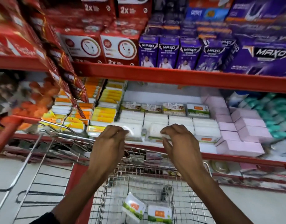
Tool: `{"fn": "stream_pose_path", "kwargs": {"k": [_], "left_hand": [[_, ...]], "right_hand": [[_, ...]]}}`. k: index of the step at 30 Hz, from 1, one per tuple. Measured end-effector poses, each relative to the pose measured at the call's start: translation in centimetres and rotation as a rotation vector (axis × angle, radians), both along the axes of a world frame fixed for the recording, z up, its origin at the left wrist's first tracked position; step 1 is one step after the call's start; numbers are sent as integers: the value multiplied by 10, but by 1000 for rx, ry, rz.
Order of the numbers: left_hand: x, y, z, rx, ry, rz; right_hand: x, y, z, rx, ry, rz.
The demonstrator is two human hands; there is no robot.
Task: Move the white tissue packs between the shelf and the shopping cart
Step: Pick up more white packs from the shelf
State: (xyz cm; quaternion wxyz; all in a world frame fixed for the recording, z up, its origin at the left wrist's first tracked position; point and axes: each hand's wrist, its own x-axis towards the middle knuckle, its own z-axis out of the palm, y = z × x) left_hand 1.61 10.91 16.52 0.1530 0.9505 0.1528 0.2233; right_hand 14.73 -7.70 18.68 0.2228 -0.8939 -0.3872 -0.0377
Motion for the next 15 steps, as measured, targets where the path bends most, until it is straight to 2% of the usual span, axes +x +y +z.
{"fn": "stream_pose_path", "kwargs": {"k": [4, 15], "left_hand": [[22, 18, -12, -17, 49, 26], [35, 28, -59, -57, 193, -6]], "right_hand": [[11, 22, -15, -21, -20, -11], [21, 49, -70, -242, -22, -18]]}}
